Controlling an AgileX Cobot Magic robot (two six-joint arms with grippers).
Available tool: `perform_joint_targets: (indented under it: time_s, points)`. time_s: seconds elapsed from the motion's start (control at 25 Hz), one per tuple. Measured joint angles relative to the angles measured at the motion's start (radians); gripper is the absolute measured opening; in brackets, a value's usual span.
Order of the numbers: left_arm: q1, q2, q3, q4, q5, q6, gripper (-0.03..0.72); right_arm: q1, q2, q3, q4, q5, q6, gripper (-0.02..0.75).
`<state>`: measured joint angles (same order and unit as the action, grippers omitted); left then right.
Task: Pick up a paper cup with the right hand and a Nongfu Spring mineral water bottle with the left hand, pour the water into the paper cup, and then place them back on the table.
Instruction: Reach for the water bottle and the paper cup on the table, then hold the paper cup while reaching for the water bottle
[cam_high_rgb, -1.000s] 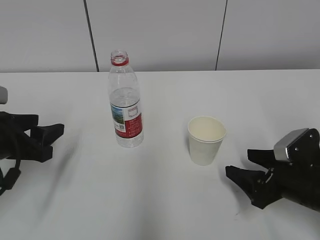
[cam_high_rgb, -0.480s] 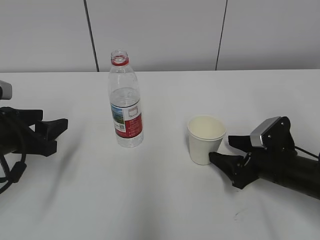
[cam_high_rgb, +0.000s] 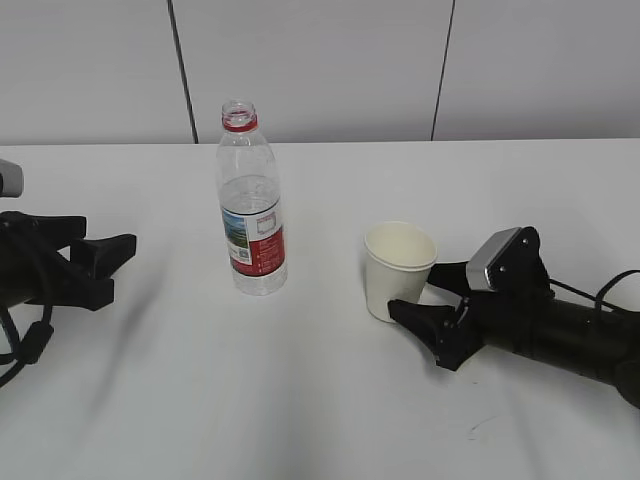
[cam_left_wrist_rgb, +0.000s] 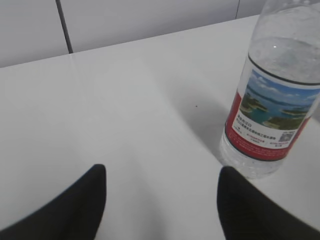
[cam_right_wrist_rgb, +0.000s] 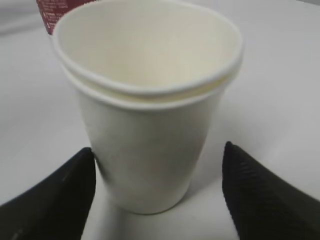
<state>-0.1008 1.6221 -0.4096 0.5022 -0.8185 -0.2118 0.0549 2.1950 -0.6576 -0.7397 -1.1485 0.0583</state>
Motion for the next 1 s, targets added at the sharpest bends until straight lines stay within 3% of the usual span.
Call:
perform_joint_targets:
  time_s: [1.0]
  points:
    - [0.0,0.0,0.0,0.006,-0.001,0.0,0.428,0.011,0.04,-0.078,-0.089,0.0,0.033,0.581]
